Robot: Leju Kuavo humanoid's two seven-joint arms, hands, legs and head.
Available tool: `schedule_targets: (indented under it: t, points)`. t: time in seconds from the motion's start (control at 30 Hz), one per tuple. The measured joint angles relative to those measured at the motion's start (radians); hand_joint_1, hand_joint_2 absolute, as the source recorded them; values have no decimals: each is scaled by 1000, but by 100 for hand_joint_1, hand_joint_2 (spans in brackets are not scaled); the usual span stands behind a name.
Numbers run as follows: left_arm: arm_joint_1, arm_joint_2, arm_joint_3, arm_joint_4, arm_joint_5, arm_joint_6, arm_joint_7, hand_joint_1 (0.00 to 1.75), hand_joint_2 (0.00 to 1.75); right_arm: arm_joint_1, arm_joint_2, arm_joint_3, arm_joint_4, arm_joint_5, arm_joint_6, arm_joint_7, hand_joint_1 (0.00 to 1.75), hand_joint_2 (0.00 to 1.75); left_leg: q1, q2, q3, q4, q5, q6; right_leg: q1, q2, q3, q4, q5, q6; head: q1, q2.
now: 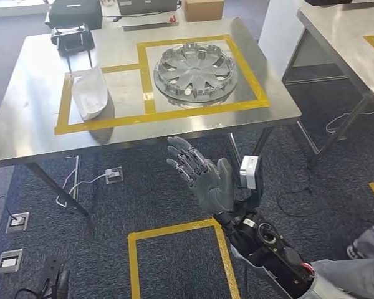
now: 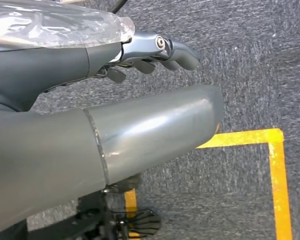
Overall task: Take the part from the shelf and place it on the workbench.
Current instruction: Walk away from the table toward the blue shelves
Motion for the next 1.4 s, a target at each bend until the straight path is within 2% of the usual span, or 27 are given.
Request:
schedule_targets:
  t: [0.1, 0.17, 0.23, 0.27, 0.3, 0.33, 0.37, 0.43, 0.5, 0.53, 0.6, 0.63, 0.7, 0.77, 0.8, 0.83, 0.87, 0.9, 0.93, 1.0, 1.03, 1.13, 1.2, 1.27, 1.3, 1.33, 1.4]
  points:
    - [3, 1, 0, 0, 4, 4, -2, 0, 0, 2, 0, 0, 0, -3, 1, 0, 0, 0, -4, 1, -5, -11, 15, 24, -3, 3, -10, 6, 4, 18, 4, 0]
    - [3, 1, 0, 0, 6, 6, -5, 0, 0, 2, 0, 0, 1, -3, 3, 0, 0, 0, -2, 6, -23, -16, 34, 43, -5, 6, -31, 63, -63, 26, 8, 0]
    - [3, 2, 0, 0, 8, 7, -9, 0, 0, 2, 0, 0, 3, -3, 7, 0, 0, 0, -3, 8, -47, -17, 54, 53, -8, 6, -60, 190, -169, 30, 13, 0]
    - [4, 2, 0, 0, 8, 8, -9, 0, 0, 2, 0, 0, 5, -3, 10, 0, 0, 0, -4, 8, -61, -16, 65, 54, -8, 6, -69, 254, -203, 32, 14, 0]
    - [5, 2, 0, 0, 8, 8, -10, 0, 0, 2, 0, 0, 7, -3, 13, 0, 0, 0, -5, 8, -74, -16, 75, 54, -9, 6, -67, 297, -211, 32, 14, 0]
    - [5, 2, 0, 0, 9, 8, -10, 0, 0, 1, 0, 0, 9, -3, 15, 0, 0, 0, -5, 8, -88, -15, 86, 52, -10, 6, -51, 309, -196, 32, 14, 0]
    - [6, 2, 0, 0, 8, 8, -10, 0, 0, 0, 0, 0, 10, -2, 16, 0, 0, 0, -5, 8, -102, -15, 97, 50, -10, 6, -20, 286, -165, 31, 15, 0]
    - [6, 3, 0, 0, 5, 7, -10, 0, 0, -6, 0, 0, 12, -2, 16, -1, 0, 0, -6, 7, -126, -14, 118, 43, -9, 6, 80, 156, -119, 25, 18, 0]
    - [5, 3, 0, 0, 1, 5, -10, 0, 0, -16, 0, 0, 12, -2, 15, -2, 0, 0, -6, 7, -139, -15, 140, 32, -4, 8, 167, 15, -129, 17, 20, 0]
    - [4, 3, 0, 0, 0, 4, -9, 0, 0, -19, 0, 0, 12, -3, 15, -4, 0, 0, -6, 8, -142, -19, 152, 26, -1, 10, 184, -22, -138, 13, 21, 0]
    - [3, 4, 0, 0, -2, 2, -8, 0, 0, -23, 0, 1, 13, -3, 13, -5, 0, 0, -5, 6, -147, -28, 171, 13, -1, 8, 170, -39, -126, 5, 18, 0]
    - [4, 5, 0, 0, -3, 1, -7, 0, 0, -23, 0, 1, 13, -3, 10, -5, 0, 0, -5, 5, -154, -19, 155, 8, -3, 6, 158, -41, -112, -1, 15, 0]
    - [4, 6, 0, 0, -5, -1, -6, 0, 0, -25, 0, 3, 14, -3, 5, -6, 0, 0, -3, 3, -180, 54, 63, 2, -7, 1, 135, -44, -85, -14, 4, 0]
    - [3, 6, 0, 0, -7, -2, -6, 0, 0, -25, 0, 3, 14, -3, -1, -8, 0, 0, -1, 4, -211, 197, -43, -3, -4, 0, 101, -42, -57, -22, -2, 0]
    - [3, 6, 0, 0, -8, -2, -5, 0, 0, -24, 1, 4, 15, -3, -3, -9, 0, 0, -1, 4, -217, 262, -58, -5, -2, 0, 82, -40, -42, -23, -3, 0]
    - [3, 5, 0, 0, -9, -3, -4, 0, 0, -24, 1, 4, 15, -3, -5, -9, 0, 0, 0, 4, -212, 305, -45, -7, -1, -1, 61, -37, -27, -23, -4, 0]
    - [3, 4, 0, 0, -9, -4, -3, 0, 0, -25, 1, 4, 15, -3, -6, -10, 0, 0, 1, 4, -191, 309, -10, -8, 0, -1, 40, -33, -14, -21, -4, 0]
    - [2, 4, 0, 0, -10, -4, -2, 0, 0, -25, 2, 4, 15, -3, -8, -10, 0, 0, 1, 4, -154, 277, 21, -8, 0, -1, 20, -28, -3, -19, -4, 0]
    - [0, 3, 0, 0, -12, -4, -1, 0, 0, -25, 2, 4, 15, -3, -10, -11, 0, 0, 1, 4, -96, 212, 29, -7, 0, -1, 3, -22, 7, -15, -4, 0]
    - [-7, 2, 0, 0, -15, -4, -2, 0, 0, -25, 3, 4, 15, -1, -16, -12, 0, 0, -3, 3, 19, 48, -10, 2, 2, -1, -19, -10, 21, -6, -3, 0]
    - [-11, 1, 0, 0, -17, -3, -4, 0, 0, -25, 3, 4, 15, 0, -20, -11, 0, 0, -6, 2, 53, -6, -32, 10, 2, -2, -25, -8, 29, -1, -1, 0]
    - [-11, 1, 0, 0, -21, 2, -11, 0, 0, -22, 3, 4, 15, 7, -28, -6, 0, 0, -10, 6, 53, -36, -28, 38, -4, 0, -40, 5, 35, 16, 2, 0]
    - [-9, 1, 0, 0, -22, 6, -12, 0, 0, -20, 3, 4, 15, 16, -34, 1, 0, 0, -8, 12, 40, -38, -10, 53, -8, 3, -75, 90, -30, 25, 4, 0]
    - [-8, 2, 0, 0, -22, 9, -14, 0, 0, -18, 3, 4, 16, 24, -43, 9, 0, 0, -10, 13, 19, -37, 7, 59, -10, 3, -123, 239, -119, 32, 8, 0]
    - [-6, 2, 0, 0, -22, 9, -14, 0, 0, -17, 3, 4, 16, 26, -46, 12, 0, 0, -11, 13, 9, -37, 15, 58, -11, 3, -134, 292, -144, 35, 8, 0]
    - [-4, 2, 0, 0, -23, 9, -15, 0, 0, -16, 3, 4, 17, 26, -46, 15, 0, 0, -11, 13, 0, -36, 22, 57, -11, 3, -125, 308, -149, 35, 9, 0]
    - [-1, 3, 0, 0, -24, 9, -15, 0, 0, -16, 3, 4, 18, 25, -45, 18, 0, 0, -11, 12, -14, -35, 33, 53, -11, 3, -45, 213, -110, 31, 11, 0]
